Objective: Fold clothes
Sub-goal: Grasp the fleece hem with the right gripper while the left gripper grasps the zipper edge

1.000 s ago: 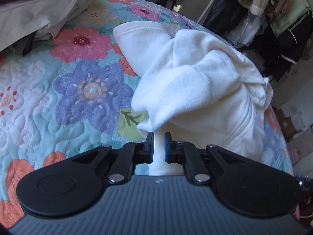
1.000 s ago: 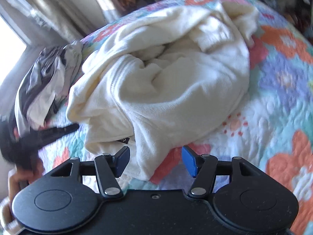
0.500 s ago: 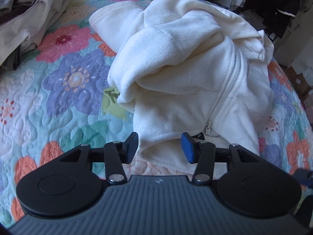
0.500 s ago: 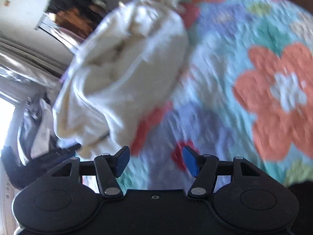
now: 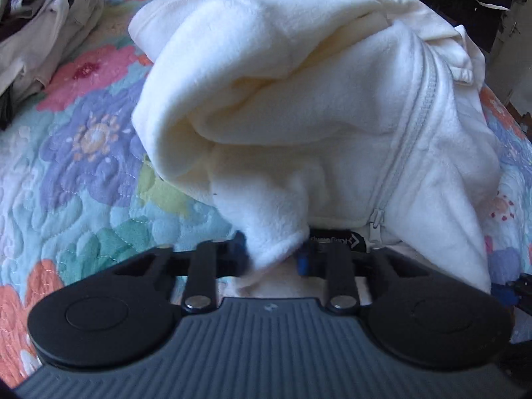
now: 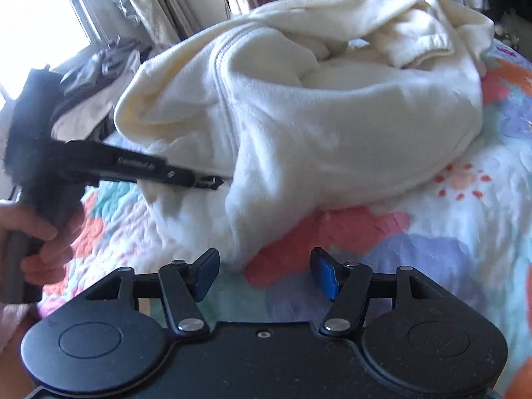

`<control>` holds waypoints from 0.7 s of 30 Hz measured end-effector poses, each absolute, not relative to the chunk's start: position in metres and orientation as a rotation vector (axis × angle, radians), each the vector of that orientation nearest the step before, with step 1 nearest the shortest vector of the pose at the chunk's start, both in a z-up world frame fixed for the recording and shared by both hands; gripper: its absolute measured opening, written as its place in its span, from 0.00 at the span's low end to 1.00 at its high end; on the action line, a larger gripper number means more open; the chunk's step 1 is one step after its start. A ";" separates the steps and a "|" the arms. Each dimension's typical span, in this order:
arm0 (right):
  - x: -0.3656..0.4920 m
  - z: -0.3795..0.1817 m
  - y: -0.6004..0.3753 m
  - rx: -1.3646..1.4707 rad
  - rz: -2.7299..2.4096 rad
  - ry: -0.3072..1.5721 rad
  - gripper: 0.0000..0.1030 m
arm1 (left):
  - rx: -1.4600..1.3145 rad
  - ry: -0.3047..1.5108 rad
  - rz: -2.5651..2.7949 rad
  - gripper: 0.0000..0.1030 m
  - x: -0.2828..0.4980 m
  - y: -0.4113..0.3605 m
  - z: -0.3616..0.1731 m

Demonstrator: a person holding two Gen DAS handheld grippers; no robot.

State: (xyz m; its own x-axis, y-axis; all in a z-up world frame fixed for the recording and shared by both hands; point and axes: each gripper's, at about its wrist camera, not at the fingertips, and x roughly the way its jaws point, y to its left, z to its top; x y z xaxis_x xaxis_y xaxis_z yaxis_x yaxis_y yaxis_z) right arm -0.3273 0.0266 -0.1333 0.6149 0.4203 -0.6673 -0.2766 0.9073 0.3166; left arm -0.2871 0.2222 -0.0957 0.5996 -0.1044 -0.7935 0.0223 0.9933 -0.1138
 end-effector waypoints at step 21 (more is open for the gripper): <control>-0.403 -0.012 -0.049 -0.035 0.322 0.728 0.11 | -0.120 0.900 -0.231 0.10 -0.437 0.150 0.008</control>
State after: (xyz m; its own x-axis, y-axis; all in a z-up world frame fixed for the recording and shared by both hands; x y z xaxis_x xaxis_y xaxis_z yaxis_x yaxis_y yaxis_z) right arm -0.4029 -0.0491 -0.0122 0.6996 0.2765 -0.6589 -0.3009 0.9504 0.0793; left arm -0.4372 0.1499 0.0081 0.5992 -0.2485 -0.7611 0.1481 0.9686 -0.1996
